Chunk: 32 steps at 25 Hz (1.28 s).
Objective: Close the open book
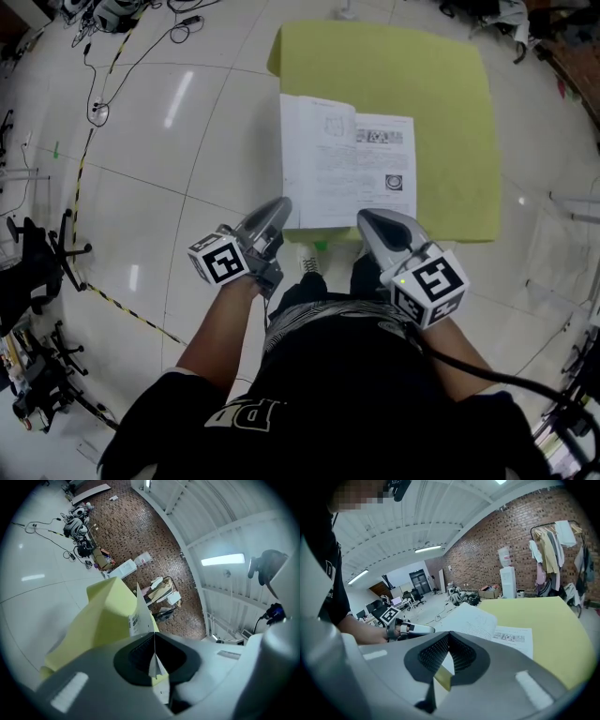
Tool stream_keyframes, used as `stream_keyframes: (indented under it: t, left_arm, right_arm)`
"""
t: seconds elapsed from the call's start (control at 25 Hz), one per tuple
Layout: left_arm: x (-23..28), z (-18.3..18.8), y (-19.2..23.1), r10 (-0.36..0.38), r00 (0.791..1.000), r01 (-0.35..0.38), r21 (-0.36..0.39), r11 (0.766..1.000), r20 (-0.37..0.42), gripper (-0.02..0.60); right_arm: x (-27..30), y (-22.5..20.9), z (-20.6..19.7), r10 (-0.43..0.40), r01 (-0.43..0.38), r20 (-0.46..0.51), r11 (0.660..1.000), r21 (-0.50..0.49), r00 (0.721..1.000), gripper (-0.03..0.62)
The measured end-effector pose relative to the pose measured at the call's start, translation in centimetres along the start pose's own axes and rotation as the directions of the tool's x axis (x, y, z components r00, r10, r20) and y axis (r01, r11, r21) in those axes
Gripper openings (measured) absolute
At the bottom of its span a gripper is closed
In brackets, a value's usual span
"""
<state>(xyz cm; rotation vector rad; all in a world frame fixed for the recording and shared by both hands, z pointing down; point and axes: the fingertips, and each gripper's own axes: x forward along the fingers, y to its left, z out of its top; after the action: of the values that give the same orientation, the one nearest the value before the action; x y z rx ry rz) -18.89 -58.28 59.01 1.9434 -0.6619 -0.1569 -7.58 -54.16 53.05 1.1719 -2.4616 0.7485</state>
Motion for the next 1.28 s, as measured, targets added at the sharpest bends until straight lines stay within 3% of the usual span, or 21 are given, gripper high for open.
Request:
stream_keyframes:
  t: [0.48, 0.84, 1.04, 1.28]
  left_arm:
    - [5.0, -1.5, -5.0, -0.035, 0.996, 0.043, 0.096, 0.994, -0.081, 0.011]
    - [8.5, -3.9, -8.2, 0.021, 0.994, -0.004, 0.156, 0.988, -0.106, 0.012]
    - [10.1, -5.5, -9.3, 0.094, 0.985, -0.053, 0.268, 0.962, -0.141, 0.021]
    - [12.3, -7.0, -10.0, 0.181, 0.969, -0.104, 0.391, 0.914, -0.165, 0.028]
  right_arm:
    - [-5.1, -3.7, 3.0, -0.07, 0.07, 0.099, 0.998, 0.001, 0.993, 0.008]
    - [-8.8, -6.2, 2.9, -0.074, 0.072, 0.141, 0.997, 0.013, 0.987, 0.008]
    - [-10.1, -7.0, 2.7, -0.056, 0.054, 0.16, 0.998, 0.013, 0.986, 0.008]
    - [-11.6, -8.7, 2.9, -0.042, 0.04, 0.172, 0.999, 0.011, 0.984, 0.008]
